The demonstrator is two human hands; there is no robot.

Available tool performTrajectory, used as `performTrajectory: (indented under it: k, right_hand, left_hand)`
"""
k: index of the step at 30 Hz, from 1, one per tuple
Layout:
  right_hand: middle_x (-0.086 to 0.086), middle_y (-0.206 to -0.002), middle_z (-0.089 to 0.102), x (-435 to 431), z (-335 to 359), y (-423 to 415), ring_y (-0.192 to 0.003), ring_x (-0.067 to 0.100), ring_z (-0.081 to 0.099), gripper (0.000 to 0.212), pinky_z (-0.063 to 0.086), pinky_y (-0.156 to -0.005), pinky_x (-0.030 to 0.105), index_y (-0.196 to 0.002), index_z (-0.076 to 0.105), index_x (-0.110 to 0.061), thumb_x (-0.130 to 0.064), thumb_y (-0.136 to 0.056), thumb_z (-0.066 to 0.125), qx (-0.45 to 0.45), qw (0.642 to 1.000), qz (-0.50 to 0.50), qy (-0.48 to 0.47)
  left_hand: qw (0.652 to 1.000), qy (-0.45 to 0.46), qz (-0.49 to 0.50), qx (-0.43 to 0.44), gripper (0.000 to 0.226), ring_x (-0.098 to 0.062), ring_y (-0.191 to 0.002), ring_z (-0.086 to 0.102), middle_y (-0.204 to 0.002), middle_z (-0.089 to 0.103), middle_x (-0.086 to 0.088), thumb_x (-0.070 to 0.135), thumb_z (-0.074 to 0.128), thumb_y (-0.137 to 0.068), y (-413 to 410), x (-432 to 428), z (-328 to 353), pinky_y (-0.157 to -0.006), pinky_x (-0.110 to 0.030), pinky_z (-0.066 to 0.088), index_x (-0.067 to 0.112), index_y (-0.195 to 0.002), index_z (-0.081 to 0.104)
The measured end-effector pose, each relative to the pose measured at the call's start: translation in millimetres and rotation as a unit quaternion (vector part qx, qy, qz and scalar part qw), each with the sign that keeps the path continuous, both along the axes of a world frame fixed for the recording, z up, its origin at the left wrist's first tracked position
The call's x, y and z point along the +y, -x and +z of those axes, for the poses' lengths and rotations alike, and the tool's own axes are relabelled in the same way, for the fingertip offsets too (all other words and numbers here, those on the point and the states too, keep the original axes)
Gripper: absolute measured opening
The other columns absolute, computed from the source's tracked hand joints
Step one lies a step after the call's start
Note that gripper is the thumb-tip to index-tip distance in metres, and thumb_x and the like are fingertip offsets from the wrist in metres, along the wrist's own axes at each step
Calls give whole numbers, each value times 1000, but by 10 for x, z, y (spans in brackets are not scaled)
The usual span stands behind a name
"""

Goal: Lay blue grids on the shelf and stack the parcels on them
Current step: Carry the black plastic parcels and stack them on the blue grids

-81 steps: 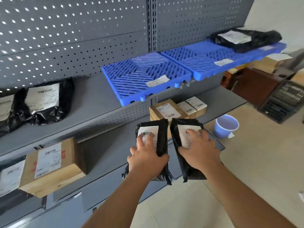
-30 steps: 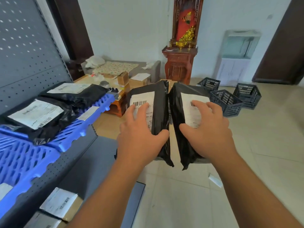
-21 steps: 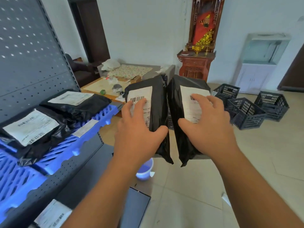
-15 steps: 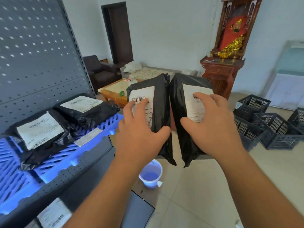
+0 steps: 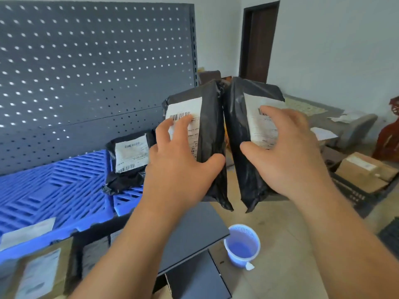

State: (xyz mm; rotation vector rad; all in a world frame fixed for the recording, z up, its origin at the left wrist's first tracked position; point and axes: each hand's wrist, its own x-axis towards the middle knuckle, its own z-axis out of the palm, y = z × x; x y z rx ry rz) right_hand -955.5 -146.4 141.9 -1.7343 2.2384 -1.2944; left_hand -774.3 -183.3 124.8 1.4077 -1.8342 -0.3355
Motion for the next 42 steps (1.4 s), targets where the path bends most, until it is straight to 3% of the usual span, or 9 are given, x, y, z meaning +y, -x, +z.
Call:
performTrajectory:
  k: [4,7,16,24,33,37,42]
  right_hand:
    - [-10,-150,31,-389,88,-267,-132,26,40,70,37,-96,42,-141,38,-50,-48,-77,68,-6,999,44,5]
    - [-11,-146,33,-650,167,-432,-130,25,42,69,40,-97,43,-140,40,-48,-44,-78,69,-22,997,69,23]
    - [-7,-145,34,-1397,188,-848,-123,27,46,67,40,-88,40,-140,43,-44,-45,-78,69,-10,995,99,-10]
    - [2,-148,34,-2047,103,-1008,-124,39,45,75,46,-97,54,-145,40,-40,-55,-76,65,79,984,118,-110]
    - [8,-155,31,-2420,76,-1088,-134,42,40,77,41,-100,52,-149,37,-37,-63,-81,62,200,952,132,-188]
    - [10,-152,32,-2504,41,-1080,-133,43,38,79,40,-100,54,-148,38,-33,-63,-79,63,199,945,147,-212]
    - [10,-149,39,-2533,8,-1065,-131,44,42,81,41,-101,59,-145,40,-33,-73,-77,56,193,935,180,-237]
  left_hand:
    - [999,2,39,12,83,-28,-129,46,-153,20,21,59,63,-69,-395,-226,50,-98,-51,48,51,-145,29]
    - [997,5,68,28,84,-32,-122,52,-151,22,23,63,59,-65,-689,-422,98,-96,-54,51,51,-143,30]
    - [989,-25,145,-15,81,-33,-131,41,-155,21,16,58,63,-75,-1214,-854,139,-101,-53,46,44,-148,32]
    - [973,-77,204,-78,83,-37,-130,38,-159,18,12,59,61,-80,-1243,-1159,138,-94,-49,44,39,-153,27]
    - [944,-172,230,-164,80,-44,-136,33,-165,11,2,58,55,-87,-971,-1398,167,-98,-52,40,22,-153,27]
    - [929,-206,240,-193,84,-46,-140,29,-167,8,-1,59,54,-88,-872,-1486,133,-103,-55,39,21,-157,23]
    - [929,-215,229,-198,81,-41,-139,35,-162,25,-3,66,51,-89,-792,-1541,69,-104,-54,39,27,-155,26]
